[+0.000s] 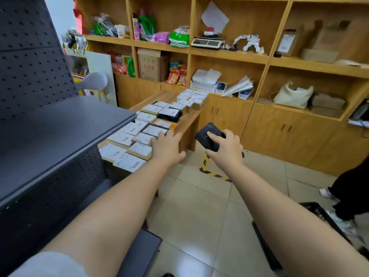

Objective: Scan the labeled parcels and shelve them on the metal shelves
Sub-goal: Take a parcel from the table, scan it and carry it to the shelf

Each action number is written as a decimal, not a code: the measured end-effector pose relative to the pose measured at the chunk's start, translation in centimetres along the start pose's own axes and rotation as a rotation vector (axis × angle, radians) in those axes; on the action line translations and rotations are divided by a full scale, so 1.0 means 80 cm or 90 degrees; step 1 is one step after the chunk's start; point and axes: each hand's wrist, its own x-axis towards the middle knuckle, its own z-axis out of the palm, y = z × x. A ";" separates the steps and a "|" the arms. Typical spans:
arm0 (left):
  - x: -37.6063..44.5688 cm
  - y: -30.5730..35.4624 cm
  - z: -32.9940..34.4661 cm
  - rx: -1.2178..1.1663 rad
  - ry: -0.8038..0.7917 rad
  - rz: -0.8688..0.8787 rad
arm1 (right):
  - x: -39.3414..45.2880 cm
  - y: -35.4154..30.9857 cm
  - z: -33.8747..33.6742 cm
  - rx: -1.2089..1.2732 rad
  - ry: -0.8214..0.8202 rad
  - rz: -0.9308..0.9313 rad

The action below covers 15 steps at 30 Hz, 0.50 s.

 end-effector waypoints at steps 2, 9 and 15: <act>0.052 -0.005 0.028 0.007 -0.013 -0.013 | 0.043 0.015 0.029 -0.009 0.000 0.012; 0.221 -0.004 0.107 -0.066 -0.063 -0.063 | 0.183 0.047 0.121 0.025 -0.036 0.079; 0.328 0.006 0.166 -0.159 -0.082 -0.167 | 0.291 0.075 0.186 0.056 -0.070 0.081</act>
